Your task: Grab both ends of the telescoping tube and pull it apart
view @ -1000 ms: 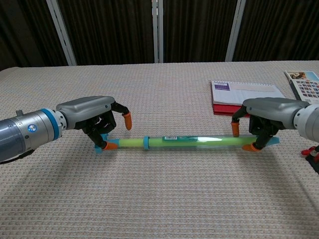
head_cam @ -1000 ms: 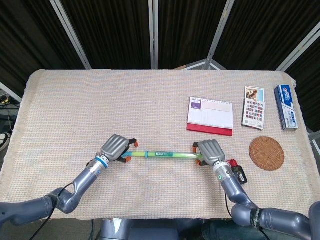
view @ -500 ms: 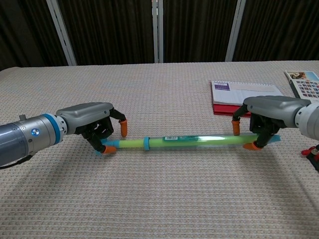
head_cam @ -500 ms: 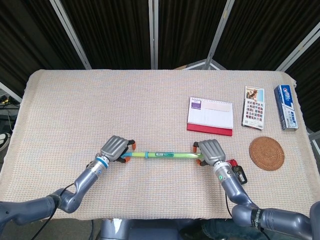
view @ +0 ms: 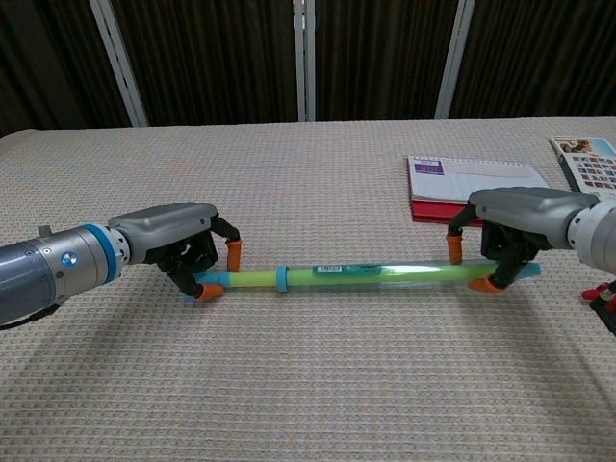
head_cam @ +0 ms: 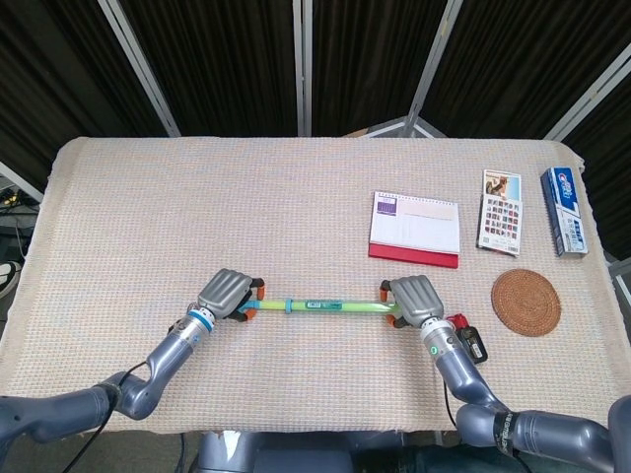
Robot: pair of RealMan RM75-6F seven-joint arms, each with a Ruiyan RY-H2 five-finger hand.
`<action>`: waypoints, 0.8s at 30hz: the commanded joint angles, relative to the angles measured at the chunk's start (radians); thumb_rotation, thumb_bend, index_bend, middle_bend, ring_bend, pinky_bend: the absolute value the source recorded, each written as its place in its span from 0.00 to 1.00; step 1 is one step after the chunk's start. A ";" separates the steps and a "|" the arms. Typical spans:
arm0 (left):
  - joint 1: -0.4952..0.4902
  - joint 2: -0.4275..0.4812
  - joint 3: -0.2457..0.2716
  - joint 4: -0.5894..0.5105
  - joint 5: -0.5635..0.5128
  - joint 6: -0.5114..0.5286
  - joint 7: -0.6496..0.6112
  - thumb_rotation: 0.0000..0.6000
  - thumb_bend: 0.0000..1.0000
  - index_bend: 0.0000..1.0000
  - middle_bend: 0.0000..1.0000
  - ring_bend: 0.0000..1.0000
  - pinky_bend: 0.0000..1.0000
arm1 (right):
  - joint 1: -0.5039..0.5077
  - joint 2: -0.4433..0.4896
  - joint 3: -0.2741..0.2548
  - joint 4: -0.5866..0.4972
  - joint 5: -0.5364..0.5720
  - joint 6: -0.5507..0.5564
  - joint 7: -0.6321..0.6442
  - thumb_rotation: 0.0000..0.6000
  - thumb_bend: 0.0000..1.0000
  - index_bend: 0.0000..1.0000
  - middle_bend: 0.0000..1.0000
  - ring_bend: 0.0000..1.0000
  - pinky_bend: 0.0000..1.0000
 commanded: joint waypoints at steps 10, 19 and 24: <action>-0.005 0.004 0.000 0.003 -0.013 0.005 0.005 1.00 0.45 0.63 0.86 0.82 1.00 | -0.001 0.010 -0.001 -0.009 -0.005 0.010 0.004 1.00 0.37 0.58 1.00 1.00 1.00; 0.001 0.044 0.001 -0.011 -0.021 0.015 0.011 1.00 0.49 0.67 0.87 0.82 1.00 | -0.015 0.060 0.006 -0.031 -0.029 0.031 0.025 1.00 0.37 0.59 1.00 1.00 1.00; 0.010 0.072 0.004 -0.013 -0.026 0.022 0.006 1.00 0.52 0.67 0.87 0.82 1.00 | -0.027 0.097 0.005 -0.040 -0.040 0.036 0.041 1.00 0.37 0.59 1.00 1.00 1.00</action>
